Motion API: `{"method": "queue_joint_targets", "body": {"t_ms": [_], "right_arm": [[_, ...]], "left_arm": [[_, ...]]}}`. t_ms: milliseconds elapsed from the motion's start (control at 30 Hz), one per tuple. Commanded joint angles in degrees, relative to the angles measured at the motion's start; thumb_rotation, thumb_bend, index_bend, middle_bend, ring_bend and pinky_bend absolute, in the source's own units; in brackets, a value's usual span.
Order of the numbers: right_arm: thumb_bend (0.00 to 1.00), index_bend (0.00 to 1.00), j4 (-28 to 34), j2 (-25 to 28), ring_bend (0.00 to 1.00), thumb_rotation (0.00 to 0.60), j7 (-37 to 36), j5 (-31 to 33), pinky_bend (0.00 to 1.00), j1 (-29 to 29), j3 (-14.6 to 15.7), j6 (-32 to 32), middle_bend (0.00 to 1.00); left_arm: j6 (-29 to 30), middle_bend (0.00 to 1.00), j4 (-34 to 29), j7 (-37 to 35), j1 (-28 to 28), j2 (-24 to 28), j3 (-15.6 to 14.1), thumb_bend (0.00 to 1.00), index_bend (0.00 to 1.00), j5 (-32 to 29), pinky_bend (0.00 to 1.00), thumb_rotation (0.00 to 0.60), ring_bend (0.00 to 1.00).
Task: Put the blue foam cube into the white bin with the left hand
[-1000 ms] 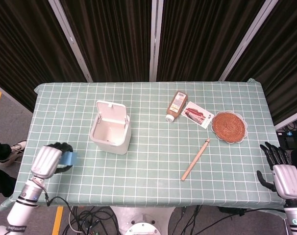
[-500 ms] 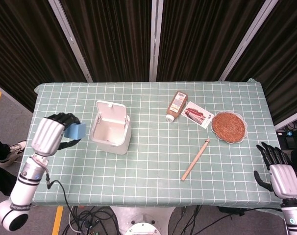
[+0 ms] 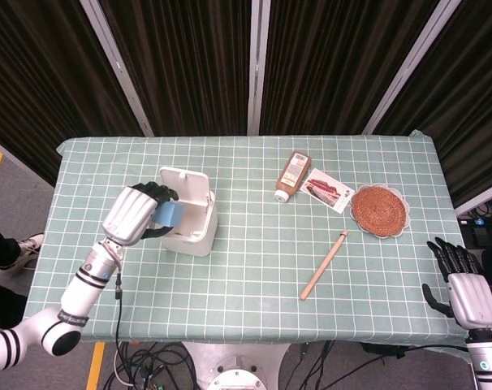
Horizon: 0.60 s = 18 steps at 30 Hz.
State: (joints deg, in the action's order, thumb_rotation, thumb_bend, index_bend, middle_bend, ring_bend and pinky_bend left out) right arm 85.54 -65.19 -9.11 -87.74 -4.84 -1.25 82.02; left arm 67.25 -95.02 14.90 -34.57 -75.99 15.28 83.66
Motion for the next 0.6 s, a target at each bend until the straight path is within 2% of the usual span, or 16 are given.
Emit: {"method": "queue_joint_targets", "body": {"t_ms": [33, 100, 400, 500, 600], "right_arm": [[0.34, 0.0, -0.1, 0.0, 0.0, 0.6, -0.1, -0.1, 0.0, 0.0, 0.0, 0.1, 0.0], [0.34, 0.0, -0.2, 0.0, 0.0, 0.6, -0.2, 0.0, 0.0, 0.0, 0.0, 0.1, 0.0], [0.34, 0.0, -0.2, -0.4, 0.0, 0.6, -0.1, -0.4, 0.0, -0.2, 0.1, -0.1, 0.0], [0.34, 0.0, -0.2, -0.5, 0.0, 0.6, -0.1, -0.5, 0.0, -0.1, 0.1, 0.1, 0.0], [0.34, 0.0, -0.4, -0.3, 0.0, 0.6, -0.1, -0.5, 0.0, 0.0, 0.0, 0.5, 0.0]], "left_arm": [[-2.3, 0.12, -3.0, 2.6, -0.2, 2.2, -0.8, 0.05, 0.08, -3.3, 0.33, 0.6, 0.09], [-0.9, 0.09, -3.5, 3.1, 0.3, 2.6, -1.0, 0.03, 0.07, -2.9, 0.3, 0.6, 0.07], [7.4, 0.1, -8.5, 4.6, 5.1, 6.7, -2.5, 0.02, 0.08, -0.8, 0.29, 0.6, 0.07], [11.7, 0.12, -9.8, 5.5, 9.6, 8.3, -5.0, 0.02, 0.09, -1.2, 0.29, 0.6, 0.07], [15.9, 0.12, -8.8, 4.8, 15.0, 8.7, -9.1, 0.02, 0.11, -1.0, 0.29, 0.6, 0.07]]}}
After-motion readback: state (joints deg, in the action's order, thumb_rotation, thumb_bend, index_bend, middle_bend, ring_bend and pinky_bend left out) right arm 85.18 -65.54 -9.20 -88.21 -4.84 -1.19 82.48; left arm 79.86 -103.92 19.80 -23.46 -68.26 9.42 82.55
